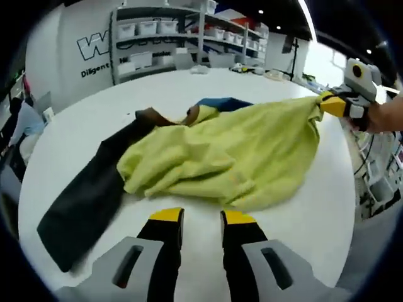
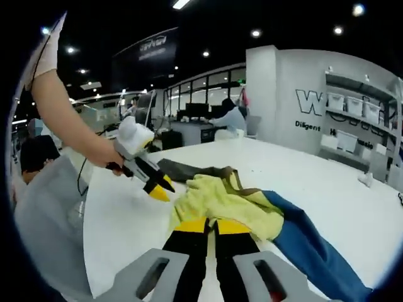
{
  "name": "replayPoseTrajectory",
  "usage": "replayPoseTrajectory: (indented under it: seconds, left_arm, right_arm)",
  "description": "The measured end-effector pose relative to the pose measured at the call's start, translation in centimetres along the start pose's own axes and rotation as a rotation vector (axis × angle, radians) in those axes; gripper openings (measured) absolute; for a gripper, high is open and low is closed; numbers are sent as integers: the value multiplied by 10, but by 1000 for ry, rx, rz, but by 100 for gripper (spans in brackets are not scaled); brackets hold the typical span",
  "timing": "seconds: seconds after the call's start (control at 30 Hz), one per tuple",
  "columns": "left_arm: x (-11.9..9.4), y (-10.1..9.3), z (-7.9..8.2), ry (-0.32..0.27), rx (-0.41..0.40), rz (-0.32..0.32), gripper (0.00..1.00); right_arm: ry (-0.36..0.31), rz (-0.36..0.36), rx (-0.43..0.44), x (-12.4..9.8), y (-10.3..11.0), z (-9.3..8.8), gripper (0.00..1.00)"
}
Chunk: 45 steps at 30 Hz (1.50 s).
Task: Fold the garment on the visible template until the final outline fits inside the template.
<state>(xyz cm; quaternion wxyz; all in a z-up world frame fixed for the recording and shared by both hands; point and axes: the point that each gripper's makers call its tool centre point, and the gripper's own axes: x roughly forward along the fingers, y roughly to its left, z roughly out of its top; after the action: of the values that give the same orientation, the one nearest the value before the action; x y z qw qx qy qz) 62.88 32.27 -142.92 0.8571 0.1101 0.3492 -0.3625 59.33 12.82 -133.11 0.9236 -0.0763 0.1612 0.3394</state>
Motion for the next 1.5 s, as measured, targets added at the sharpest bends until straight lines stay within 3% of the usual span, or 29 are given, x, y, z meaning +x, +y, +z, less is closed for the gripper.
replayPoseTrajectory:
  seconds: [0.07, 0.23, 0.4, 0.63, 0.77, 0.97, 1.13, 1.3, 1.4, 1.47, 1.5]
  left_arm:
    - [4, -5, -1, 6, -6, -8, 21]
    - [23, -27, 11, 4, 11, -65, 23]
    - [39, -37, 19, 0, -12, -83, 29]
    - [49, -35, 30, -11, -60, -84, 30]
    - [48, -25, 48, -72, -94, -58, 34]
    - [50, -17, 70, -111, -53, -30, 36]
    - [68, -20, 89, -120, -12, -60, 39]
    - [84, -20, 98, -123, -12, -76, 37]
    - [90, -18, 94, -109, -24, -71, 32]
    - [87, -18, 92, -101, -19, -66, 30]
    - [81, -16, 97, -128, -14, -53, 30]
  right_arm:
    - [-4, -25, 53, -1, -11, -4, 0]
    - [33, -32, 46, 2, -21, -14, 0]
    - [39, -37, 53, 6, -24, -16, 0]
    - [53, -32, 53, 7, -22, -23, 0]
    - [58, -30, 53, 6, -21, -25, 0]
    - [65, -32, 60, 5, -22, -30, 0]
    - [71, -30, 65, 6, -21, -33, 0]
    - [78, -28, 67, 7, -21, -36, 0]
    - [80, -29, 70, 8, -22, -37, 0]
    - [78, -33, 75, 9, -24, -37, 0]
    - [76, -34, 77, 9, -24, -37, 0]
